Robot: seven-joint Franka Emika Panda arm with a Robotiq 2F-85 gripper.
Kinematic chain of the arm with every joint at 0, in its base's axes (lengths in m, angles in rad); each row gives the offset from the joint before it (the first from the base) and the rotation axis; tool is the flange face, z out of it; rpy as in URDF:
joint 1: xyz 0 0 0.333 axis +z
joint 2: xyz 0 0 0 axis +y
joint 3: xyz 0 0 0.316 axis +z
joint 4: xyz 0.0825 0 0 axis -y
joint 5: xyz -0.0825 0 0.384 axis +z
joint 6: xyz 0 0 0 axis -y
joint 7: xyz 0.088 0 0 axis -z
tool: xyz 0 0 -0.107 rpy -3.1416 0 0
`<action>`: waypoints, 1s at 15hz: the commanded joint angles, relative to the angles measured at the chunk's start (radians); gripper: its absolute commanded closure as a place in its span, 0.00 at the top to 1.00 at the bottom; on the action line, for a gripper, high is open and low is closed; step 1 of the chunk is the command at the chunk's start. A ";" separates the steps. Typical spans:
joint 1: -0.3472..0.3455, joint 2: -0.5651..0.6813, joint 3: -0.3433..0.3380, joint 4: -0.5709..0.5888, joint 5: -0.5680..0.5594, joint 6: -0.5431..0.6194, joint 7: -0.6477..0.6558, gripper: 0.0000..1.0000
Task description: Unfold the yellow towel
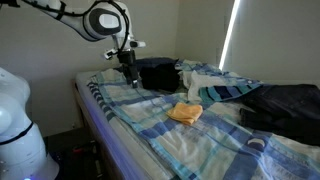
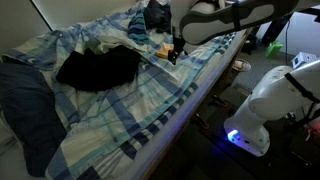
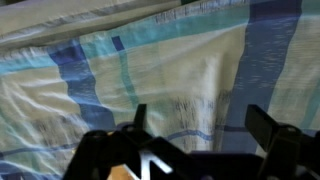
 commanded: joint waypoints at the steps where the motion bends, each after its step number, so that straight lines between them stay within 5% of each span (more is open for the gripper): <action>1: 0.012 0.031 0.006 0.008 0.031 0.027 0.065 1.00; 9: -0.010 0.208 0.023 0.054 0.019 0.185 0.236 1.00; 15: -0.044 0.338 0.007 0.186 -0.146 0.201 0.393 1.00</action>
